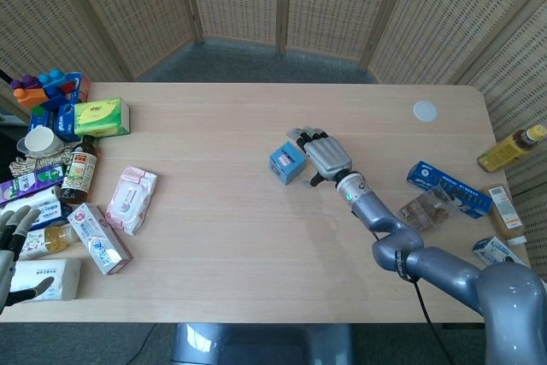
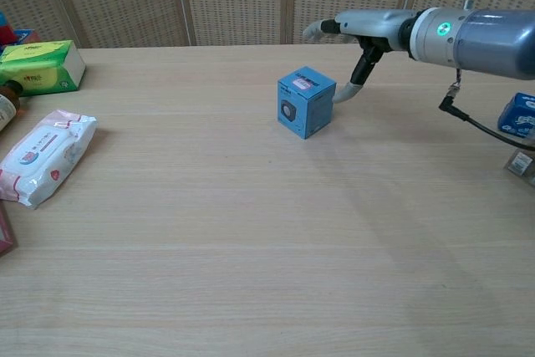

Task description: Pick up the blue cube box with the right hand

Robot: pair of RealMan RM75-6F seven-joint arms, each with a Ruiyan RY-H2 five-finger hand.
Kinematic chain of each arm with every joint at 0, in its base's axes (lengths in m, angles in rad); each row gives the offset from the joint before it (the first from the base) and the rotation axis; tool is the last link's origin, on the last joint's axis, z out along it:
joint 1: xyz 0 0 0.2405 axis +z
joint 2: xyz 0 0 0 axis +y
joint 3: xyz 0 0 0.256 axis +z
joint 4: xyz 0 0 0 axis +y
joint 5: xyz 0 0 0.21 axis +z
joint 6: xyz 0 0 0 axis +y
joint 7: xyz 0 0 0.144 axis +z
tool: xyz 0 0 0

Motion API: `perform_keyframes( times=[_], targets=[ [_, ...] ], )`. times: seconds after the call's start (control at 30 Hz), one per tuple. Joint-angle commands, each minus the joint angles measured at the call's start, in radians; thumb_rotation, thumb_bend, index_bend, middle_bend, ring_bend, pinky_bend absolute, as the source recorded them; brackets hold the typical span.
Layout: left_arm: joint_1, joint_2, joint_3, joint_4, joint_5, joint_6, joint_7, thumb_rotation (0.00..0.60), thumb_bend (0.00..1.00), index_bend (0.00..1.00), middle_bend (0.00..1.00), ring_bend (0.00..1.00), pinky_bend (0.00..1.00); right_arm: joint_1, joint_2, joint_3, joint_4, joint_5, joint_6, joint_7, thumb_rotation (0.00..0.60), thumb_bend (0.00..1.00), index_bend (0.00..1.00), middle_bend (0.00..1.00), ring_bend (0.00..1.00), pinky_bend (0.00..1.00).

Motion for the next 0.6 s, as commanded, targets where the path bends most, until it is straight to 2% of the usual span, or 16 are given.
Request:
perform_keyframes(
  times=[0.03,0.6],
  targets=[
    [-0.003,-0.004,-0.004,0.001,-0.010,-0.002,0.005,0.600,0.00,0.00,0.00,0.00,0.00,0.021,-0.030,-0.002,0.039,0.028,-0.030,-0.013,0.600,0.17,0.00,0.00,0.00,0.00],
    [-0.010,-0.010,-0.005,0.000,-0.032,-0.010,0.012,0.600,0.00,0.00,0.00,0.00,0.00,0.087,-0.161,0.045,0.195,0.235,-0.070,-0.083,0.600,0.17,0.00,0.00,0.00,0.00]
  ],
)
